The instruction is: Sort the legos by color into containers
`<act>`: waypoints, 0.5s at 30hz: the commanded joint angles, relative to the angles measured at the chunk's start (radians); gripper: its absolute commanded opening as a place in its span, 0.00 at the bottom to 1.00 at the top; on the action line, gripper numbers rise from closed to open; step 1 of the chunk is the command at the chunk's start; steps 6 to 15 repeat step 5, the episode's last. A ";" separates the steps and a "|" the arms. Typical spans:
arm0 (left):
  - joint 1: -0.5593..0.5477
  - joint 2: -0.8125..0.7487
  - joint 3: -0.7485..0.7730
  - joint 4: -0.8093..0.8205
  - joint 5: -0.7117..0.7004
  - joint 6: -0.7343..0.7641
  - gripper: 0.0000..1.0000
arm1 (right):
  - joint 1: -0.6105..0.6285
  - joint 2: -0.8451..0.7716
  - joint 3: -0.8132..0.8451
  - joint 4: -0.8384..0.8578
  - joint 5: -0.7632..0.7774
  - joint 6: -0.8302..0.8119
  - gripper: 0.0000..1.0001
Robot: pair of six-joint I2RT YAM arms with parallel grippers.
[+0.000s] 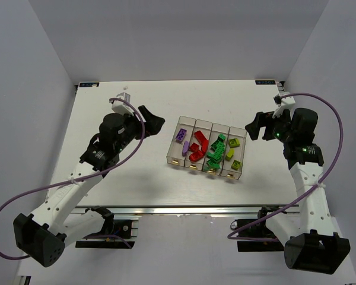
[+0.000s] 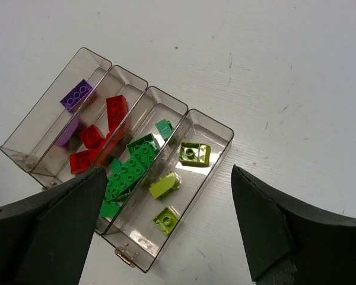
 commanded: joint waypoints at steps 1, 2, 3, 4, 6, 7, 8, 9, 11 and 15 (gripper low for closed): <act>0.003 -0.003 0.010 0.026 0.002 0.017 0.98 | -0.002 -0.005 0.002 0.032 0.011 0.005 0.89; 0.003 -0.002 0.010 0.027 0.004 0.020 0.98 | -0.002 -0.006 -0.006 0.032 0.009 0.005 0.90; 0.004 0.000 0.010 0.030 0.004 0.020 0.98 | -0.002 -0.012 -0.012 0.038 0.011 0.008 0.89; 0.004 0.001 0.010 0.032 0.004 0.022 0.98 | -0.003 -0.015 -0.021 0.064 0.021 0.016 0.89; 0.004 0.003 0.009 0.032 0.002 0.027 0.98 | -0.003 -0.018 -0.029 0.075 0.059 0.021 0.89; 0.004 0.003 0.009 0.032 0.002 0.027 0.98 | -0.003 -0.018 -0.029 0.075 0.059 0.021 0.89; 0.004 0.003 0.009 0.032 0.002 0.027 0.98 | -0.003 -0.018 -0.029 0.075 0.059 0.021 0.89; 0.004 0.003 0.009 0.032 0.002 0.027 0.98 | -0.003 -0.018 -0.029 0.075 0.059 0.021 0.89; 0.004 0.003 0.009 0.032 0.002 0.027 0.98 | -0.003 -0.018 -0.029 0.075 0.059 0.021 0.89; 0.004 0.003 0.009 0.032 0.002 0.027 0.98 | -0.003 -0.018 -0.029 0.075 0.059 0.021 0.89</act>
